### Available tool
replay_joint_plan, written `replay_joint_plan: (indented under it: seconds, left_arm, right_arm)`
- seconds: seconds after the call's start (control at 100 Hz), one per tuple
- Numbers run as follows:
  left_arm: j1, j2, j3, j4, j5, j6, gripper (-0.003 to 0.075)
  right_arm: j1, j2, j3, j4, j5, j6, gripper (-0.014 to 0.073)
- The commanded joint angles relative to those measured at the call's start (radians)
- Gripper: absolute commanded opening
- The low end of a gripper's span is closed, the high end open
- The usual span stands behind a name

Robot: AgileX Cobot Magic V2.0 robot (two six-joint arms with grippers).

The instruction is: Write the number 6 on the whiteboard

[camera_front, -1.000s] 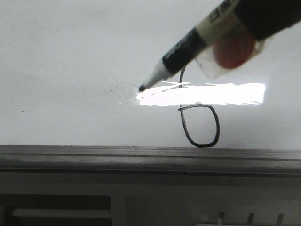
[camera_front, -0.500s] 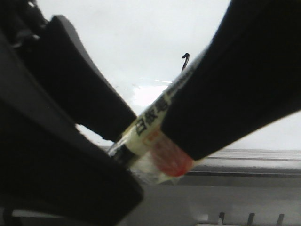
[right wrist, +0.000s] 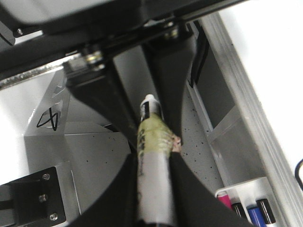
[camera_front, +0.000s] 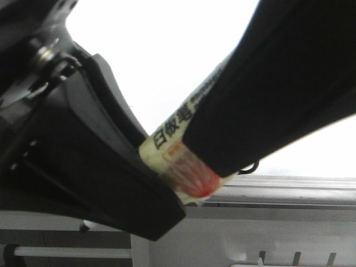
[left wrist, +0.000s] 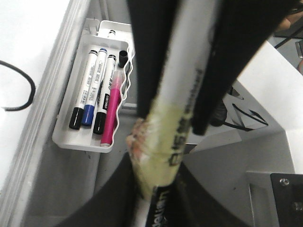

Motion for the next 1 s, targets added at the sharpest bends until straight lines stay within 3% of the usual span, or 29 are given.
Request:
replay_joint_plan:
  seconds: [0.0, 0.15, 0.2, 0.35, 0.43, 0.53, 0.6, 0.79, 0.99]
  left_arm:
    - [-0.008, -0.017, -0.031, -0.047, -0.017, -0.006, -0.0018]
    - [-0.008, -0.017, -0.031, -0.047, -0.015, -0.006, -0.0019]
    - [-0.008, -0.017, -0.031, -0.048, -0.013, -0.006, -0.0019]
    - [-0.006, -0.022, -0.031, -0.051, -0.006, -0.034, -0.0019]
    - [0.006, -0.040, -0.031, -0.052, -0.006, -0.066, -0.0019]
    - [0.039, -0.070, -0.025, -0.064, -0.037, -0.117, -0.0019]
    - [0.067, -0.092, -0.005, -0.143, -0.093, -0.126, -0.0019]
    - [0.084, -0.084, 0.064, -0.476, -0.292, -0.122, -0.0019]
    - [0.066, -0.016, 0.068, -0.720, -0.470, -0.050, -0.0019]
  right_arm:
    - [0.000, -0.012, -0.033, 0.012, -0.054, -0.011, -0.0053]
    - [0.000, -0.012, -0.033, 0.012, -0.057, -0.011, 0.0000]
    - [0.000, -0.012, -0.033, 0.012, -0.054, -0.011, 0.0081]
    - [-0.012, -0.019, -0.033, 0.010, -0.051, -0.011, 0.0435]
    - [-0.034, -0.044, -0.033, 0.010, -0.043, 0.004, 0.0517]
    - [-0.085, -0.110, -0.033, 0.010, -0.043, 0.031, 0.0469]
    - [-0.123, -0.173, -0.033, 0.010, -0.045, 0.031, 0.0381]
    - [-0.205, -0.340, -0.033, -0.012, -0.068, 0.031, -0.0072]
    - [-0.241, -0.426, -0.033, -0.034, -0.061, 0.036, -0.0064]
